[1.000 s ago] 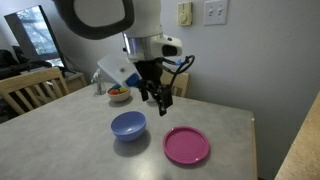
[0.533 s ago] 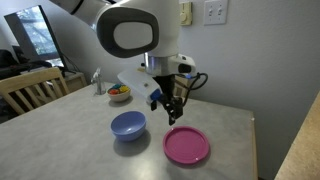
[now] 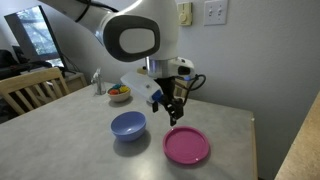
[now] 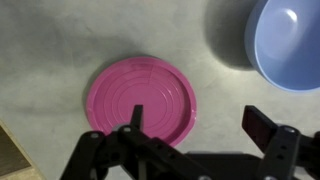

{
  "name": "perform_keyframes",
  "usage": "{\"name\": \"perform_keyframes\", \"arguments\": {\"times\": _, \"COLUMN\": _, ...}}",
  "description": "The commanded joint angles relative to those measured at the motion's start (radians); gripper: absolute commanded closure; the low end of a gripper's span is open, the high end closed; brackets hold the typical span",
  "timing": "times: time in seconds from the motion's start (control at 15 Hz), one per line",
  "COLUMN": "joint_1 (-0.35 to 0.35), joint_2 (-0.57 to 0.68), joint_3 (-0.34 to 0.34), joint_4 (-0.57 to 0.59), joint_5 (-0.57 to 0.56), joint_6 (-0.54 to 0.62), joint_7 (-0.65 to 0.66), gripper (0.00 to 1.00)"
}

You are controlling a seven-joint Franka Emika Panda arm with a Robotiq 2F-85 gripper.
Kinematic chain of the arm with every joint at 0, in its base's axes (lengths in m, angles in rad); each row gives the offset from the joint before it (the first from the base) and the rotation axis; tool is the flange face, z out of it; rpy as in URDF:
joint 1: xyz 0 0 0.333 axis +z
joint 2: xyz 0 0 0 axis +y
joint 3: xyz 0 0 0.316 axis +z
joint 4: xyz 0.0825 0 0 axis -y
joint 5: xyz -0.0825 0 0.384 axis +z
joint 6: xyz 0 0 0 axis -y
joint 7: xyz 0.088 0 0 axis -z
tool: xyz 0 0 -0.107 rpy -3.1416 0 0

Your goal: Put the pink plate on the bowl

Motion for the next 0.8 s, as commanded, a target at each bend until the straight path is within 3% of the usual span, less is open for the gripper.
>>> {"name": "perform_keyframes", "arguments": {"times": 0.0, "joint_1": 0.007, "joint_2": 0.116, "joint_3": 0.007, "joint_4": 0.106, "joint_5": -0.072, "joint_6": 0.038, "joint_7": 0.072, "gripper": 0.0}}
{"name": "perform_keyframes", "arguments": {"times": 0.4, "joint_1": 0.042, "joint_2": 0.245, "joint_3": 0.012, "joint_4": 0.251, "joint_5": -0.171, "joint_6": 0.059, "joint_7": 0.153, "gripper": 0.0}}
{"name": "perform_keyframes", "arguments": {"times": 0.73, "joint_1": 0.023, "joint_2": 0.33, "joint_3": 0.053, "joint_4": 0.358, "joint_5": -0.147, "joint_6": 0.008, "joint_7": 0.138, "gripper": 0.0}}
